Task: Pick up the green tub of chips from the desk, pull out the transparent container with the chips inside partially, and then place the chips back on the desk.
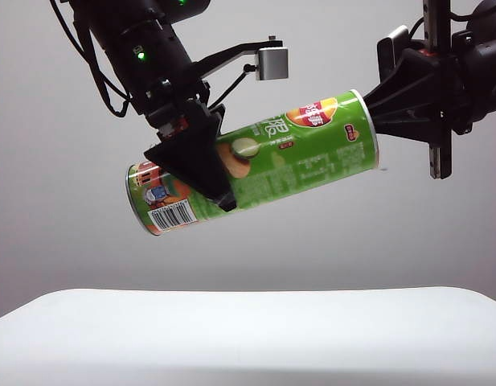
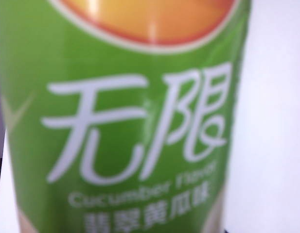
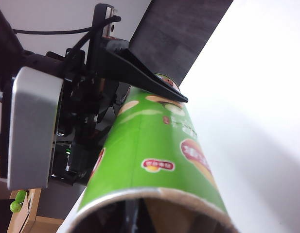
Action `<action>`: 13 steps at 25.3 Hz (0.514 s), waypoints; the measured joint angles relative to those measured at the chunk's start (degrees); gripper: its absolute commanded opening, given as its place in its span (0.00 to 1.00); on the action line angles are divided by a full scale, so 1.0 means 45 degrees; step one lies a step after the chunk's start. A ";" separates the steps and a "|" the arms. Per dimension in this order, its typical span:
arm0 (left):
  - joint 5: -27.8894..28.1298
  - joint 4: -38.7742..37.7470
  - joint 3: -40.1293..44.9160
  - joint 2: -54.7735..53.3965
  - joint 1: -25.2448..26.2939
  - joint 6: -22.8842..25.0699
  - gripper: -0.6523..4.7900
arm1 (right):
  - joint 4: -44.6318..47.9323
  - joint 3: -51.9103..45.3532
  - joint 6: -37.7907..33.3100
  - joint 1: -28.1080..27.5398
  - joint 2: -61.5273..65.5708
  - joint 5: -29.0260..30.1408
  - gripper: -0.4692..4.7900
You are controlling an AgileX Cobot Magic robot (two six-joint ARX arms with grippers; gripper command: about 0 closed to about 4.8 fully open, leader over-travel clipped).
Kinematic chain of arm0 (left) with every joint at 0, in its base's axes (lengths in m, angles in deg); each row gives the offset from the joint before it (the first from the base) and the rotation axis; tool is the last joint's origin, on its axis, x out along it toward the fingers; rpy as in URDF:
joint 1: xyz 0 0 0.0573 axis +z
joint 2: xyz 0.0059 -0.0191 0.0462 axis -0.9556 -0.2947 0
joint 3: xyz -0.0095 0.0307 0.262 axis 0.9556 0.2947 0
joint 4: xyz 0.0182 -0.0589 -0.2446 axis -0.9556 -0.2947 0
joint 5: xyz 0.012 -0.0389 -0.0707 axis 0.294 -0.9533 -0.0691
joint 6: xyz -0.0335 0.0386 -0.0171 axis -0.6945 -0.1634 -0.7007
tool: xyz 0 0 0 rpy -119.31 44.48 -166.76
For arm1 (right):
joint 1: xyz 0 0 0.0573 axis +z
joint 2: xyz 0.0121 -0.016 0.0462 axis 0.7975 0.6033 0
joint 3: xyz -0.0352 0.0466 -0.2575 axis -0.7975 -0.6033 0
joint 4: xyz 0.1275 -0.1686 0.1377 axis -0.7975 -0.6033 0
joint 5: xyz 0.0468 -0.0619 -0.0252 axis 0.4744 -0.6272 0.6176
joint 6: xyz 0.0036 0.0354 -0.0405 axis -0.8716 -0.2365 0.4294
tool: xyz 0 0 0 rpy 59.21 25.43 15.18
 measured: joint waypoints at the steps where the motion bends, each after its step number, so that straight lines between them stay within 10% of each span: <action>1: 0.0000 -0.0034 0.0000 0.0000 -0.0005 -0.0005 0.63 | 0.0000 0.0000 0.0000 0.0000 0.0000 -0.0010 0.08; 13: 0.0267 -0.0379 -0.0141 0.0010 0.0262 -0.0185 0.63 | -0.0063 -0.0005 0.0005 -0.1345 0.0005 0.0457 0.08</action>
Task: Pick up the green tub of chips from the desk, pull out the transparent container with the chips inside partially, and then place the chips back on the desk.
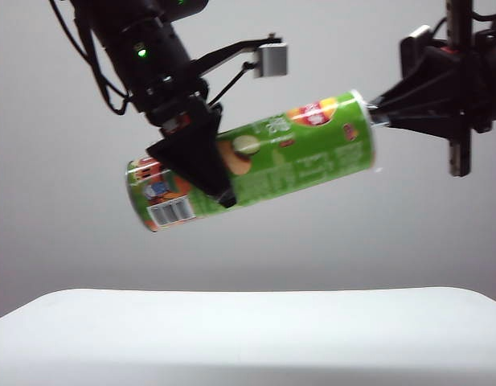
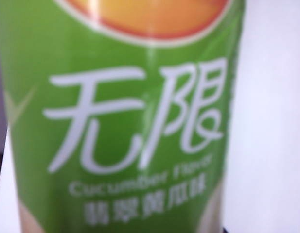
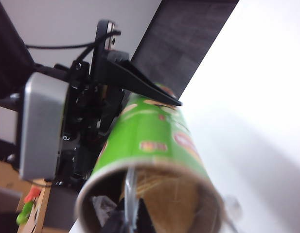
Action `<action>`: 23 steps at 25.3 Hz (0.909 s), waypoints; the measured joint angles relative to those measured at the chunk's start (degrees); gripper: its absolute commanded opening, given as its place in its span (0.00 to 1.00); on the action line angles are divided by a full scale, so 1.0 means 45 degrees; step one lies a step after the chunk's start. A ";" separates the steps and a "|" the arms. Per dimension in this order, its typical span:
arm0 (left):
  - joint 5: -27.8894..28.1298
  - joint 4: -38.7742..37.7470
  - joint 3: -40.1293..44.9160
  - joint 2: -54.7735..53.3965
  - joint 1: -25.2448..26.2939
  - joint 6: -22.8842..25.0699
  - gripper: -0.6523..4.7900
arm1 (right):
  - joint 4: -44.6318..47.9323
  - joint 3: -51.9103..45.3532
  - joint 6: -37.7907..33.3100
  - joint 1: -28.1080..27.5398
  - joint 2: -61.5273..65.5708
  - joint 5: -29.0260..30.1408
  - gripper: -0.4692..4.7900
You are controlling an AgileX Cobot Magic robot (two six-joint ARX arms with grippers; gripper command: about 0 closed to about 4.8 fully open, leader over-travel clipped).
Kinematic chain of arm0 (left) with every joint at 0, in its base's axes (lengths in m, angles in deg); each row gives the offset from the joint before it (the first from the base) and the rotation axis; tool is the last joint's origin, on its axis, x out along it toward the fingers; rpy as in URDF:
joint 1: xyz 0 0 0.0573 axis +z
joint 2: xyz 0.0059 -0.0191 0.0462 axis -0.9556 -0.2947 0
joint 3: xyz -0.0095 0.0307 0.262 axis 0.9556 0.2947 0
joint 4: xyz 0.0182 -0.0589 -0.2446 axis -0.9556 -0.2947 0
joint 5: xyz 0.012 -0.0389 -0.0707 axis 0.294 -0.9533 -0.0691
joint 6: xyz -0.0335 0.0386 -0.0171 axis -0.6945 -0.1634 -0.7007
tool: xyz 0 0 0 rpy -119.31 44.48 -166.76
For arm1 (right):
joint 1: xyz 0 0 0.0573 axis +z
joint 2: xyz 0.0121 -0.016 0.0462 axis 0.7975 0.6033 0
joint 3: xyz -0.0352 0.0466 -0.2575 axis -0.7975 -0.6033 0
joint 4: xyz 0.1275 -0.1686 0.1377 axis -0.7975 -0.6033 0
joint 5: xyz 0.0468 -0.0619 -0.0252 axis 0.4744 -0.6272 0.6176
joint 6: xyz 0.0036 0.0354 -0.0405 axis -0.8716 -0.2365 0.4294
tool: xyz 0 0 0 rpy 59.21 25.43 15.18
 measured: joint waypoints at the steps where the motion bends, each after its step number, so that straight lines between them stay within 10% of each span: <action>1: 0.0010 -0.0185 0.0010 -0.0005 0.0257 0.0039 0.63 | 0.0044 0.0000 0.0000 -0.0262 0.0000 -0.0029 0.08; 12: -0.0049 -0.1394 0.0034 0.0010 0.1132 0.0097 0.63 | 0.0437 0.0000 0.0005 -0.0724 0.0005 -0.0335 0.09; 13: -0.0102 -0.1379 0.0034 0.0010 0.1132 0.0097 0.62 | 0.0505 -0.0005 0.0005 -0.0724 0.0005 -0.0345 0.20; 14: -0.0219 -0.1375 0.0034 0.0010 0.1132 0.0092 0.61 | 0.0578 0.0000 0.0005 -0.0724 0.0005 -0.0340 0.78; 15: -0.0442 -0.1438 0.0039 0.0010 0.1141 0.0092 0.61 | 0.0967 0.0000 0.0039 -0.0733 0.0005 -0.0335 1.00; 23: -0.0719 -0.1899 0.0136 -0.0005 0.1345 0.0092 0.55 | 0.1481 0.0005 0.1234 -0.0792 -0.0078 -0.0918 1.00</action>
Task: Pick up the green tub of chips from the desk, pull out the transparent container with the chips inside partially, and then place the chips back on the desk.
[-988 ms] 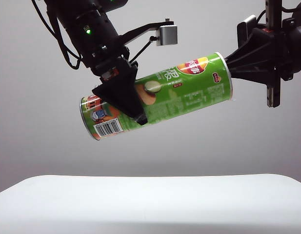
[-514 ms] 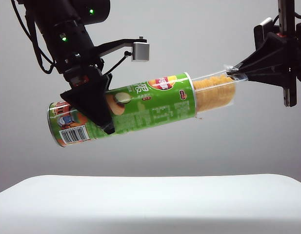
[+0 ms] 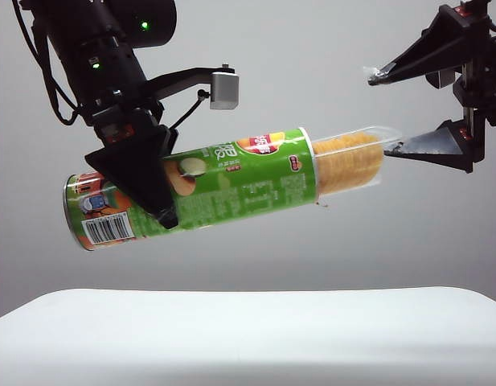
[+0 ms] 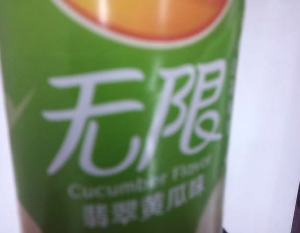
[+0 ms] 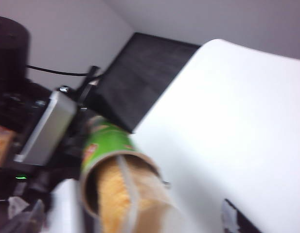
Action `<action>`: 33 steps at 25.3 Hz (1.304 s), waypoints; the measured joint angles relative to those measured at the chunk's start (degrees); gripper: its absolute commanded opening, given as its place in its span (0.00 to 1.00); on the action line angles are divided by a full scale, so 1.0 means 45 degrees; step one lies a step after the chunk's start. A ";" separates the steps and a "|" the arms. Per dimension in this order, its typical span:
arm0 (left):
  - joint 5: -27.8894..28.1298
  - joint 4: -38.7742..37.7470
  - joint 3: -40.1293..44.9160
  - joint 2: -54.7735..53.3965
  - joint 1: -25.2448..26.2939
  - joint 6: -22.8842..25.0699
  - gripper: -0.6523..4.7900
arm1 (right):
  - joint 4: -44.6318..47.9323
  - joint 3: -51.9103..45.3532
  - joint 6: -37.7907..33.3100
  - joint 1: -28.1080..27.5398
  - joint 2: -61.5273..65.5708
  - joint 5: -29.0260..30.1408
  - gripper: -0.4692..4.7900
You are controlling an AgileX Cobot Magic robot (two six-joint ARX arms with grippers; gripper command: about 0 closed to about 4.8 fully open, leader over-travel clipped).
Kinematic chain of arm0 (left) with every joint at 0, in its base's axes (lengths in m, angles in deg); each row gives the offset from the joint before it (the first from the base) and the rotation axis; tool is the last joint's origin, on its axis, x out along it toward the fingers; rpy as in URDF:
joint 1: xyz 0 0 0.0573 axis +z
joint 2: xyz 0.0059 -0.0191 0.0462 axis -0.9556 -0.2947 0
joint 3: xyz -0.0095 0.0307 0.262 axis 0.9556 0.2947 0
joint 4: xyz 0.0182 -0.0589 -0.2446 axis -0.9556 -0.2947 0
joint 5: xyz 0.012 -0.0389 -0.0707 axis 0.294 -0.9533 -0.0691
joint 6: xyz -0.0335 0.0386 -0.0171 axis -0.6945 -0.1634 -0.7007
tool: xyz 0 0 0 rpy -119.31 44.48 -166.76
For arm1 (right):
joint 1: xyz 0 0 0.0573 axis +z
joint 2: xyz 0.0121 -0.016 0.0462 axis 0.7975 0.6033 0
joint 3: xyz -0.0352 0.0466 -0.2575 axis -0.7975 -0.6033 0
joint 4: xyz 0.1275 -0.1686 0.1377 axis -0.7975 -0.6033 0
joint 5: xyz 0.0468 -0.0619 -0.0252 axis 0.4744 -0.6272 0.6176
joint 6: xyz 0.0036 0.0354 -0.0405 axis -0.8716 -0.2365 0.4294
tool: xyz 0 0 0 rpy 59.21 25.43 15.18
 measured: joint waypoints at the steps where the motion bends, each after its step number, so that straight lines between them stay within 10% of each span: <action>1: -0.0010 -0.0039 0.0000 0.0000 0.0102 0.0000 0.53 | -0.0078 0.0000 0.0393 0.0000 -0.0097 -0.0325 1.00; 8: -0.0913 -0.0005 -0.0005 -0.0563 0.1564 0.0000 0.53 | -0.2710 0.0000 0.2890 0.0044 -0.2395 -0.4027 1.00; 29: -0.0228 0.1953 -0.0019 -0.4677 0.1501 -0.1248 0.77 | -0.3886 0.0000 0.2837 0.0063 -0.2720 -0.2569 1.00; 33: 0.0282 0.1957 -0.0019 -0.4998 0.1098 -0.1676 0.94 | -0.3886 0.0000 0.2837 0.0063 -0.2715 -0.2739 1.00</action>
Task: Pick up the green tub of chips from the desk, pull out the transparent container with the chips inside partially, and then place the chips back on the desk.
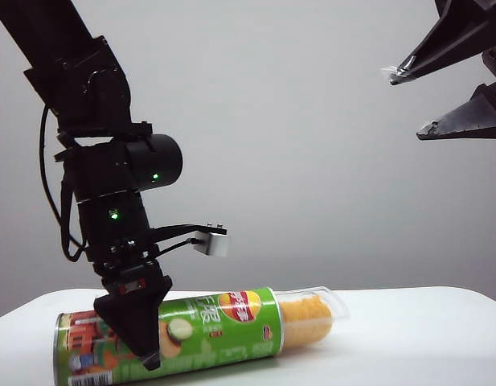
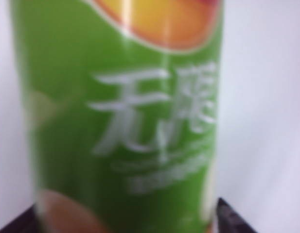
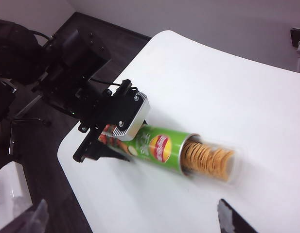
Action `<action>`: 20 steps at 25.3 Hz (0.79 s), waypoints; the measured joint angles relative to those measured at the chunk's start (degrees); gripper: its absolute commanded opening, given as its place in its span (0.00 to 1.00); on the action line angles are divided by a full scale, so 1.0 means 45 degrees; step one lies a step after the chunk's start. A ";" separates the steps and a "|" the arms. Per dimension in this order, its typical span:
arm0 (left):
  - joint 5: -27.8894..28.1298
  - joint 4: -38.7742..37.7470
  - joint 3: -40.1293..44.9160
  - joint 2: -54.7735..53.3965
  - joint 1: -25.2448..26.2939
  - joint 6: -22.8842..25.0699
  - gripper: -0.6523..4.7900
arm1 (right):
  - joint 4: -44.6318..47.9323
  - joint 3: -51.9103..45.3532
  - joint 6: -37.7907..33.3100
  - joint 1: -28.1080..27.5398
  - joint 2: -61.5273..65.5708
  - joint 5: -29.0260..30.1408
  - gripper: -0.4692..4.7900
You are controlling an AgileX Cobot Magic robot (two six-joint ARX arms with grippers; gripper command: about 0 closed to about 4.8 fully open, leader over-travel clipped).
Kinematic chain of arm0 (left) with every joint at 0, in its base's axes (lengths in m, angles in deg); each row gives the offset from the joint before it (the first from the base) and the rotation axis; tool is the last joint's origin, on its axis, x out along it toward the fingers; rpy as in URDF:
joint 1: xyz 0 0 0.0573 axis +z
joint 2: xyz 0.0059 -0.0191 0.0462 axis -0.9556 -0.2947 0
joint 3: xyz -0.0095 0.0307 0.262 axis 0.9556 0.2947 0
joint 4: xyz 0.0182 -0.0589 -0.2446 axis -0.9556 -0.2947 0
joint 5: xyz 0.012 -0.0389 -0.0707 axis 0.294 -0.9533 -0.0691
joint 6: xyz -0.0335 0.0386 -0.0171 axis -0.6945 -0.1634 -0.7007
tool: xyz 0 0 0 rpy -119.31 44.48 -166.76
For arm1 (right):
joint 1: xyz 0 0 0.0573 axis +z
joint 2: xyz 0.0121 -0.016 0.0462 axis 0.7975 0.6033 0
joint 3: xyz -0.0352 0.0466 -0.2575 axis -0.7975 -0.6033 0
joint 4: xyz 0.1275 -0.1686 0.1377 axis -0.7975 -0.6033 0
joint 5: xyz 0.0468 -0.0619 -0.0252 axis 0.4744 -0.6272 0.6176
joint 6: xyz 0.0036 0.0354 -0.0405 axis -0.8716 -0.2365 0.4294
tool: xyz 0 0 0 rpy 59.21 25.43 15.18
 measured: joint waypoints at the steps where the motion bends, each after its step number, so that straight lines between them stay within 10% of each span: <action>1: 0.0131 0.0034 -0.0005 0.0010 -0.0073 -0.0010 0.95 | 0.0000 0.0000 0.0000 0.0000 0.0000 -0.0015 1.00; 11: 0.0199 -0.0991 -0.0029 0.0024 -0.0233 -0.1404 1.00 | -0.0015 0.0000 -0.0102 0.0010 0.0005 0.0049 1.00; 20: 0.2914 -0.1307 -0.0058 0.0952 -0.1413 -0.1520 1.00 | -0.0452 0.0000 -0.0685 0.0019 0.0000 0.0563 1.00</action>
